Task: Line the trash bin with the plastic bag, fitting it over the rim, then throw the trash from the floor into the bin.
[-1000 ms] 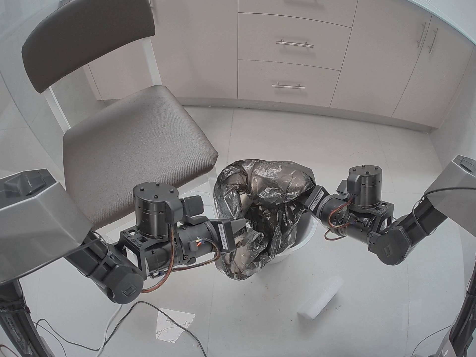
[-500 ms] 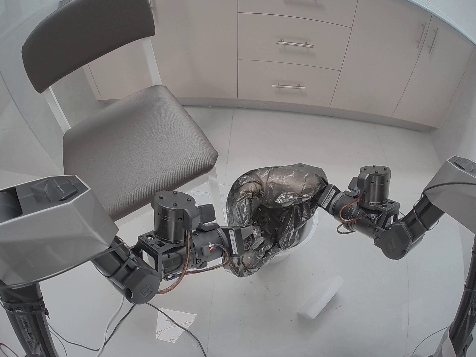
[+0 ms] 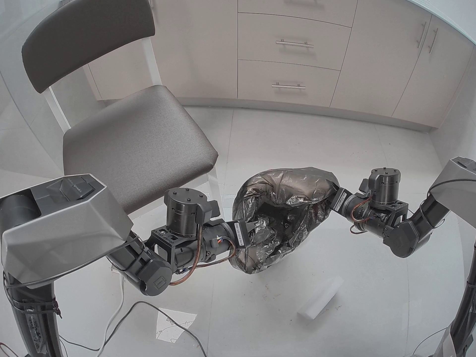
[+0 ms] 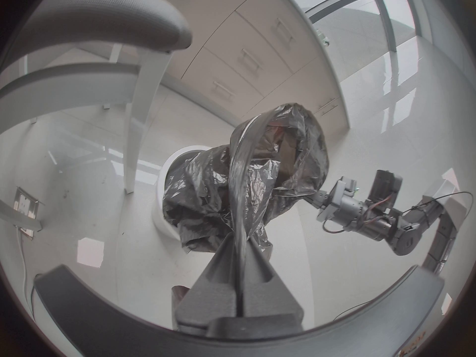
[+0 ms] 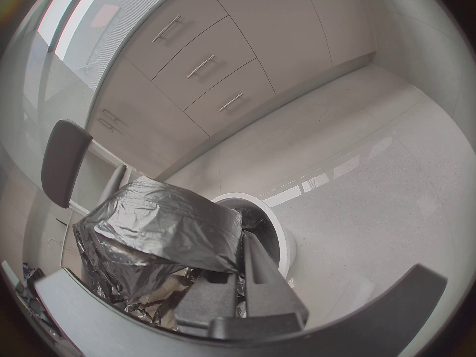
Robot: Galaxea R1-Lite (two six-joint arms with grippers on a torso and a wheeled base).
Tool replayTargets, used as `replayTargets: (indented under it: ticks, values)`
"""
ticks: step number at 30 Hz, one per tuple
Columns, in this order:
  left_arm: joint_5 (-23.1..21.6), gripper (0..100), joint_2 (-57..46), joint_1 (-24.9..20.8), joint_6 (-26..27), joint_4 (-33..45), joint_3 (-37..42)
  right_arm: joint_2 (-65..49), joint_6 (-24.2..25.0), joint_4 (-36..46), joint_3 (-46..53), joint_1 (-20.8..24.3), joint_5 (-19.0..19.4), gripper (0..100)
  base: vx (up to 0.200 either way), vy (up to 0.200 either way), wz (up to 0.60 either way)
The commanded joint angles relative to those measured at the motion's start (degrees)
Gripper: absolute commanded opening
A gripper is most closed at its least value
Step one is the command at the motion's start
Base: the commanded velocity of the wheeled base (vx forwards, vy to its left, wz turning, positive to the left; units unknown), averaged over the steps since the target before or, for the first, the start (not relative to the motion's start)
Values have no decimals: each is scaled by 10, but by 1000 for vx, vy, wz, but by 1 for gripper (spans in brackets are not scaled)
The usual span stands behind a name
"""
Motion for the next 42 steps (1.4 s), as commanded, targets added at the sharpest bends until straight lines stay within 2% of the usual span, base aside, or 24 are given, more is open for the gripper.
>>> replayTargets:
  ticks: [1,4,8,15,25,42]
  values:
    - [11,0,3,-1,2,17,-2,-7,-12,0,12,-1,-1,0,0,0,0]
    - [52,0,10,-4,4,21,-5,-10,-22,1,28,-1,-1,0,0,0,0]
    - [74,0,27,-6,4,20,-12,-14,-23,2,50,-1,-1,0,0,0,0]
    - [75,0,40,-8,4,19,-13,-8,-39,1,71,-7,0,0,0,0,0]
    - [81,0,70,-4,3,23,-38,46,-38,1,6,-32,-1,0,0,0,0]
    - [81,0,106,10,2,24,-90,69,-40,1,-29,-51,-1,0,0,0,0]
